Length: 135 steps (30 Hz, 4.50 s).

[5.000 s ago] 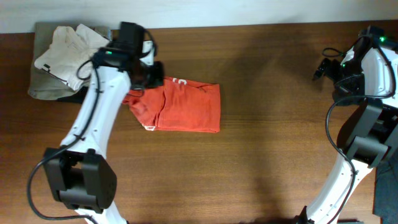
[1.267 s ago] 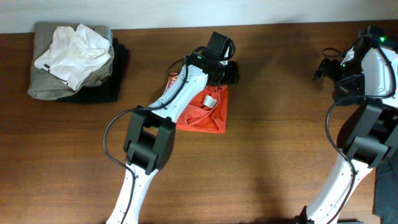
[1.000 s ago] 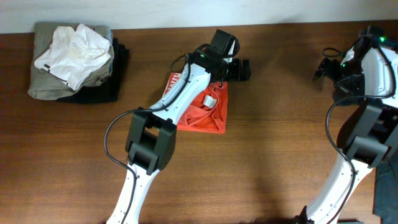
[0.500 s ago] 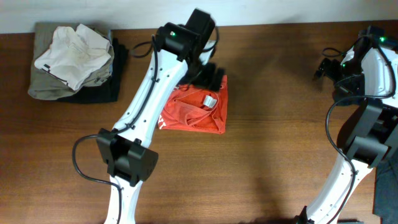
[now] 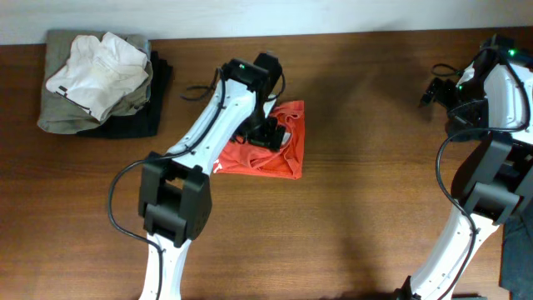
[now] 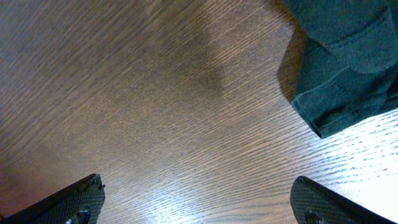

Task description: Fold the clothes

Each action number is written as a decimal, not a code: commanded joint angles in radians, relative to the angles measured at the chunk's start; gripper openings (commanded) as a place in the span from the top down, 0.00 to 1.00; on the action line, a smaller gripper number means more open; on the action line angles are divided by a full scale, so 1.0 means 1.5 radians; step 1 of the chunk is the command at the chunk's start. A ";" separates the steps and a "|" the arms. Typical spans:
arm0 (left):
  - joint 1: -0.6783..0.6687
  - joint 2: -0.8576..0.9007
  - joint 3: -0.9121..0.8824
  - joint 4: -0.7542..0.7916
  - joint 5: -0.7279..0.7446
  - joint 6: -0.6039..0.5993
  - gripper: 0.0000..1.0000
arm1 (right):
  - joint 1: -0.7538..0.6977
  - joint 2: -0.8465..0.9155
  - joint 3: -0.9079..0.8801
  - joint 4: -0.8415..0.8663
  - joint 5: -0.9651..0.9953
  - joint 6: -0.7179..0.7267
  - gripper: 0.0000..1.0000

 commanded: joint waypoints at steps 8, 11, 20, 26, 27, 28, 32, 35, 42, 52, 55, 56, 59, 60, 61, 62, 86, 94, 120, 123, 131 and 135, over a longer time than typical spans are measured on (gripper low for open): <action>-0.034 0.004 -0.053 0.053 0.022 0.014 0.35 | 0.002 -0.021 0.012 -0.001 0.003 0.004 0.01; -0.037 0.004 -0.053 0.052 0.022 0.014 0.58 | 0.002 -0.021 0.012 -0.001 0.003 0.004 0.01; -0.042 -0.002 -0.026 -0.007 0.022 0.014 1.00 | 0.002 -0.021 0.012 -0.001 0.003 0.004 0.01; -0.071 -0.050 0.008 -0.027 0.032 0.014 1.00 | 0.002 -0.021 0.012 -0.001 0.003 0.004 0.01; -0.077 -0.056 0.008 -0.029 0.034 0.013 1.00 | 0.002 -0.021 0.012 -0.001 0.003 0.004 0.01; -0.083 -0.059 0.008 -0.033 0.038 0.014 1.00 | 0.002 -0.021 0.012 -0.001 0.003 0.004 0.01; -0.108 -0.050 0.003 -0.022 0.079 0.013 0.99 | 0.002 -0.021 0.012 -0.001 0.003 0.004 0.01; -0.121 -0.045 0.001 -0.013 0.090 0.013 0.97 | 0.002 -0.021 0.012 -0.001 0.003 0.004 0.01; -0.130 -0.043 0.004 -0.003 0.089 0.014 0.36 | 0.002 -0.021 0.012 -0.001 0.003 0.004 0.01; -0.130 -0.032 0.062 0.060 0.036 -0.017 0.31 | 0.002 -0.021 0.012 -0.001 0.003 0.004 0.01; -0.130 -0.007 0.062 0.081 0.013 -0.028 0.31 | 0.002 -0.021 0.012 -0.001 0.003 0.004 0.01; -0.128 0.010 0.062 0.091 -0.008 -0.050 0.31 | 0.002 -0.021 0.012 -0.001 0.003 0.004 0.01; -0.115 0.045 0.062 0.114 -0.010 -0.065 0.32 | 0.002 -0.021 0.012 -0.001 0.003 0.004 0.01; -0.110 0.053 0.062 0.122 -0.009 -0.073 0.32 | 0.002 -0.021 0.012 -0.001 0.003 0.004 0.01; -0.104 0.059 0.062 0.132 -0.009 -0.081 0.35 | 0.002 -0.021 0.012 -0.001 0.003 0.004 0.01; -0.098 0.064 0.062 0.146 -0.009 -0.082 0.37 | 0.002 -0.021 0.012 -0.001 0.003 0.004 0.01; -0.086 0.088 0.062 0.281 -0.023 -0.092 0.93 | 0.002 -0.021 0.012 -0.001 0.003 0.004 0.01; -0.089 0.093 0.062 0.352 0.049 -0.093 0.96 | 0.002 -0.021 0.012 -0.001 0.003 0.004 0.01; -0.056 0.147 0.328 0.081 0.086 0.004 0.40 | 0.002 -0.021 0.012 -0.001 0.003 0.004 0.01; -0.057 0.192 0.328 0.088 0.090 0.003 0.45 | 0.002 -0.021 0.012 -0.001 0.003 0.004 0.01; -0.068 0.276 0.328 0.163 0.211 -0.012 0.53 | 0.002 -0.021 0.012 -0.001 0.003 0.004 0.02; -0.076 0.274 0.342 0.174 0.201 -0.012 0.51 | 0.002 -0.021 0.012 -0.001 0.003 0.004 0.01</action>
